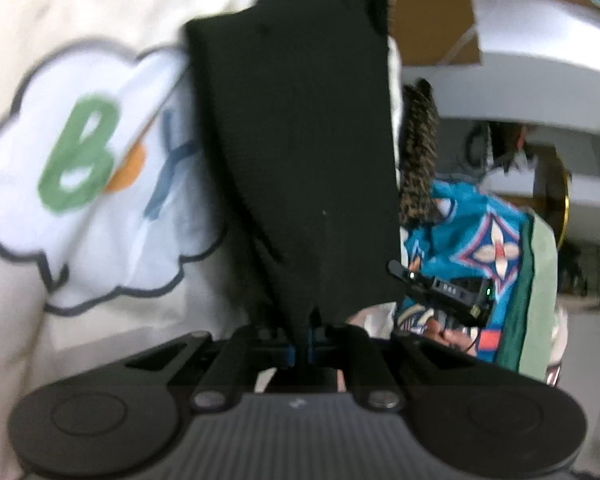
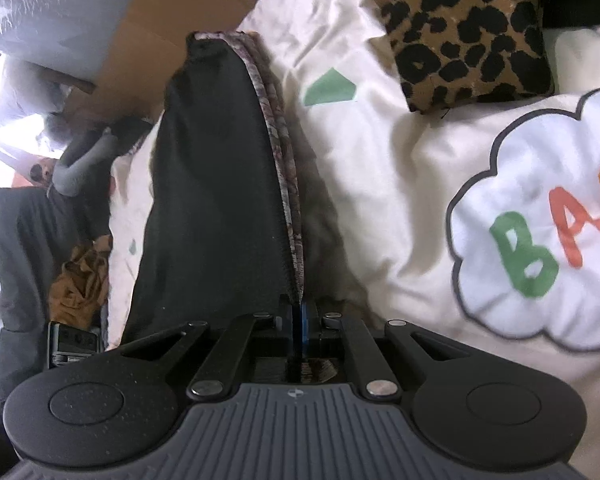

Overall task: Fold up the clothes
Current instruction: 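Close the right gripper on the garment's lined edge beside the left gripper, then lift the black garment with both grippers and carry it across the duvet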

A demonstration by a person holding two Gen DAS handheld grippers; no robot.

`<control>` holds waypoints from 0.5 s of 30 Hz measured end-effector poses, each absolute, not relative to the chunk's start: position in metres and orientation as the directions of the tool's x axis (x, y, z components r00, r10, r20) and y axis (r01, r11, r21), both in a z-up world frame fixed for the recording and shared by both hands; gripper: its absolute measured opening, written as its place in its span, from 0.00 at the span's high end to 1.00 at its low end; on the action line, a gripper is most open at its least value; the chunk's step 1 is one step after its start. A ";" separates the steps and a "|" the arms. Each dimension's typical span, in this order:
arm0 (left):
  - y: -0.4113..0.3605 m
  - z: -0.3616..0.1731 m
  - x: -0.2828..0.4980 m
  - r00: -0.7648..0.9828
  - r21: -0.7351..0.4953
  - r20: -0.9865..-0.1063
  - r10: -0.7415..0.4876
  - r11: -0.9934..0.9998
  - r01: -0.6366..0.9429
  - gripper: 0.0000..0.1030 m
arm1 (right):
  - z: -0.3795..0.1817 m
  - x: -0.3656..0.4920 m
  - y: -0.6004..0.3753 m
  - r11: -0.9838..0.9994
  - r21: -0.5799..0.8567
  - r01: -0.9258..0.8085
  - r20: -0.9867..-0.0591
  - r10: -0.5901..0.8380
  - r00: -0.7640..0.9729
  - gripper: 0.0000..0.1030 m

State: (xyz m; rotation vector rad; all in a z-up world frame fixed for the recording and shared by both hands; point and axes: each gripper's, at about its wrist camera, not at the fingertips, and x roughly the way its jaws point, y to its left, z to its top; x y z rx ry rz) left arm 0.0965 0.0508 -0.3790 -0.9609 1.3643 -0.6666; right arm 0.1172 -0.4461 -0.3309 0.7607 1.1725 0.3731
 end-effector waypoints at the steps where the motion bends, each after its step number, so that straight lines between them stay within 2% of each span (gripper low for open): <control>1: 0.055 -0.374 0.098 0.119 -0.866 -0.497 -0.860 0.482 -0.130 0.95 | -0.328 0.114 -0.445 0.694 0.709 0.126 -0.683 0.631 0.369 0.99; 15: 0.111 -0.305 0.102 0.159 -0.869 -0.494 -0.855 0.492 -0.054 0.96 | -0.282 0.071 -0.397 0.596 0.782 0.182 -0.614 0.687 0.389 0.99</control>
